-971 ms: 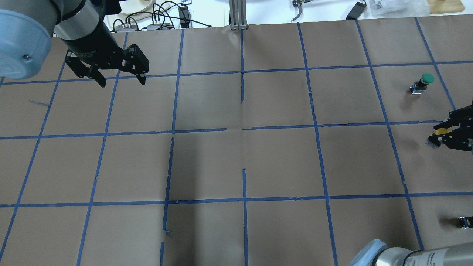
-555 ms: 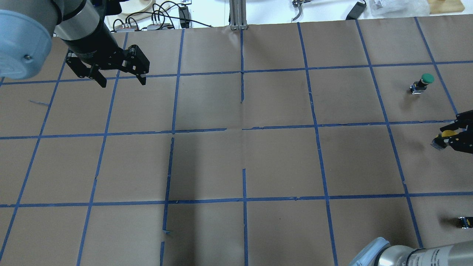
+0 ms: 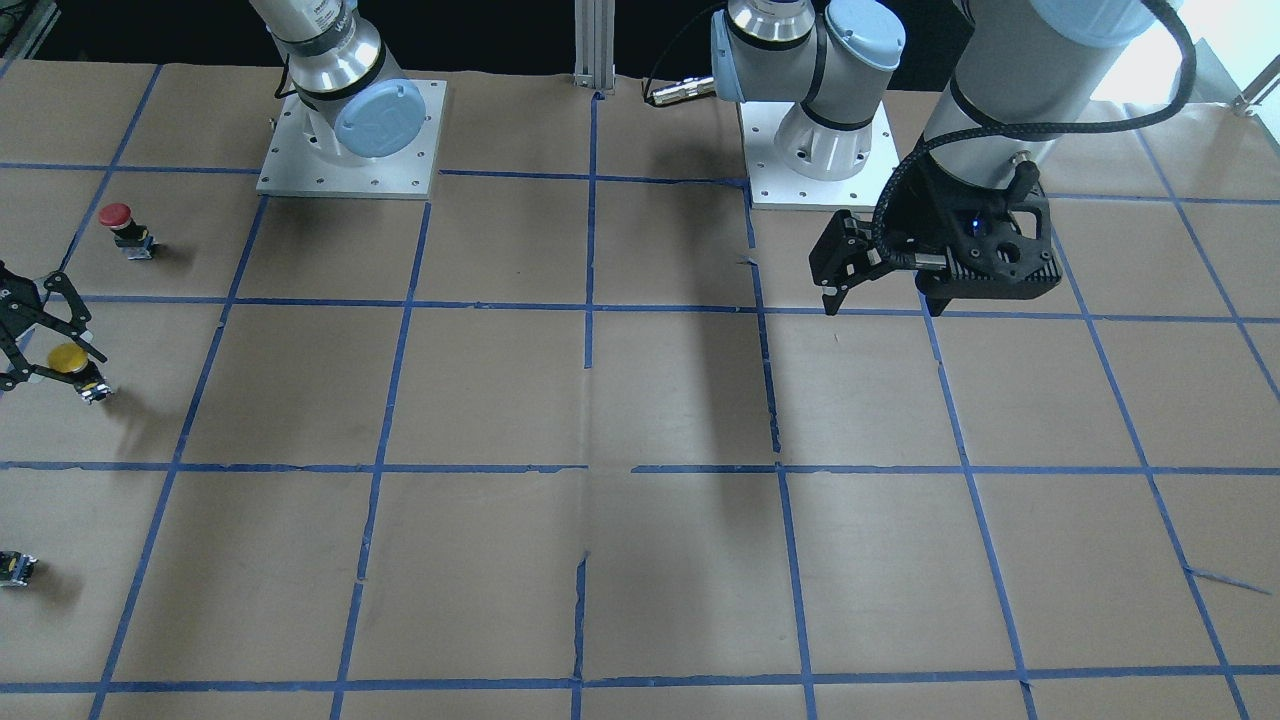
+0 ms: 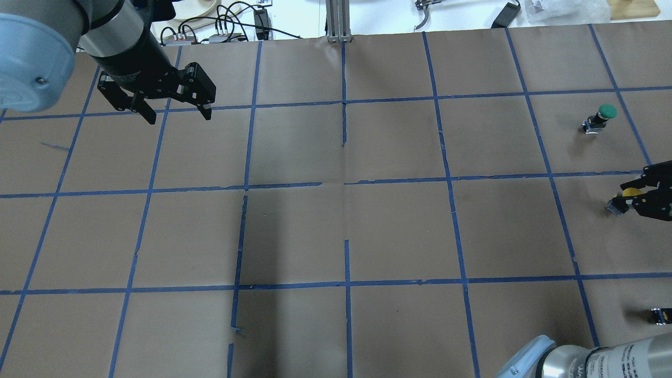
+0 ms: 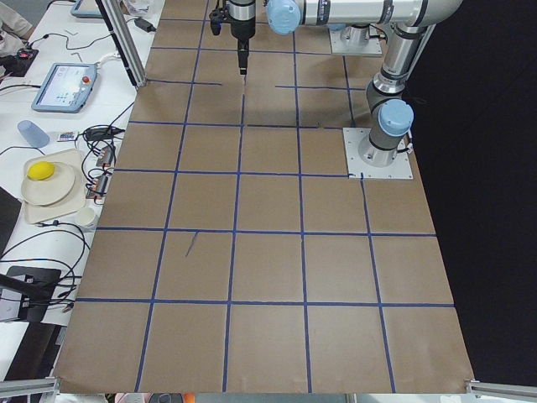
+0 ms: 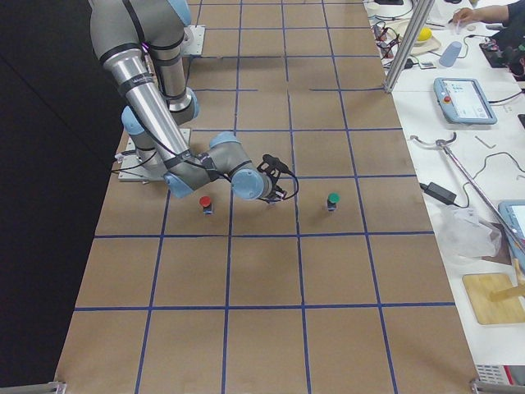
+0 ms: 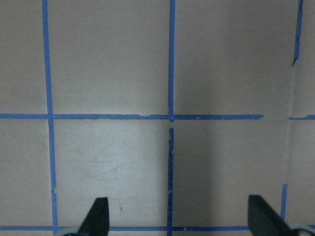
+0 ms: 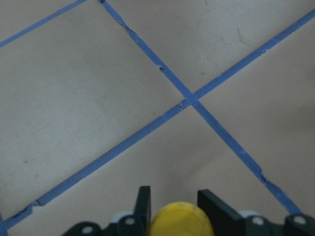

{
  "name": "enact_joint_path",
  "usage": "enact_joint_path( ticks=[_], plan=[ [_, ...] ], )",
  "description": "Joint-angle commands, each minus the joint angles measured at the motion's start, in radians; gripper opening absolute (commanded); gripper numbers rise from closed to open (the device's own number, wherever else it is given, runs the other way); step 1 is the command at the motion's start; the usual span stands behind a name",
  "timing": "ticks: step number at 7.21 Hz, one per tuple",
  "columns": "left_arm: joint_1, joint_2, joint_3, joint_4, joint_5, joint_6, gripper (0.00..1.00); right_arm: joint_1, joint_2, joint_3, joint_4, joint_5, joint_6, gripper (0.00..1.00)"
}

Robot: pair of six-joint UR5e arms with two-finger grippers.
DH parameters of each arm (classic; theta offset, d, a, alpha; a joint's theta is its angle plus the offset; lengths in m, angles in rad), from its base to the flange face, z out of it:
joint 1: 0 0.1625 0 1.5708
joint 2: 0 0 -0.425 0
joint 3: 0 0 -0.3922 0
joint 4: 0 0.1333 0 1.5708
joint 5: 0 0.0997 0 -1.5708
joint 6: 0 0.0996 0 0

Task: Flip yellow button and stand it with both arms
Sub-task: 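Lower the button upright onto the table with the right gripper, cap up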

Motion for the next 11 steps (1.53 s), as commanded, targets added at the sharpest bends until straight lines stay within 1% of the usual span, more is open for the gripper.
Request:
enact_joint_path(
  ticks=[1, 3, 5, 6, 8, 9, 10, 11],
  plan=[
    [0.000, 0.000, -0.001, 0.001, -0.003, 0.000, 1.00, -0.010, 0.006, 0.001, 0.000, -0.001, 0.003, 0.35],
    [0.002, 0.000, 0.000, 0.003, -0.003, 0.000, 1.00, -0.012, 0.005, -0.002, -0.001, 0.003, 0.014, 0.77],
    [0.002, 0.000, 0.000, 0.003, -0.003, 0.000, 1.00, -0.012, 0.005, -0.002, -0.003, 0.003, 0.029, 0.89],
    [0.002, 0.001, 0.000, 0.003, -0.003, 0.000, 1.00, -0.013, -0.009, -0.005, -0.001, 0.003, 0.070, 0.96],
    [0.000, 0.001, -0.001, 0.003, -0.003, 0.000, 1.00, 0.001, -0.018, -0.057, 0.017, -0.013, 0.150, 0.99],
    [0.000, 0.003, 0.000, 0.003, -0.003, 0.000, 1.00, 0.013, -0.056, -0.085, 0.090, -0.045, 0.263, 1.00],
    [0.002, 0.003, 0.000, 0.003, -0.003, 0.000, 1.00, 0.051, -0.120, -0.103, 0.121, -0.092, 0.404, 1.00],
    [0.002, 0.003, 0.002, 0.003, -0.003, 0.000, 1.00, 0.115, -0.189, -0.106, 0.125, -0.164, 0.615, 1.00]
  ],
)
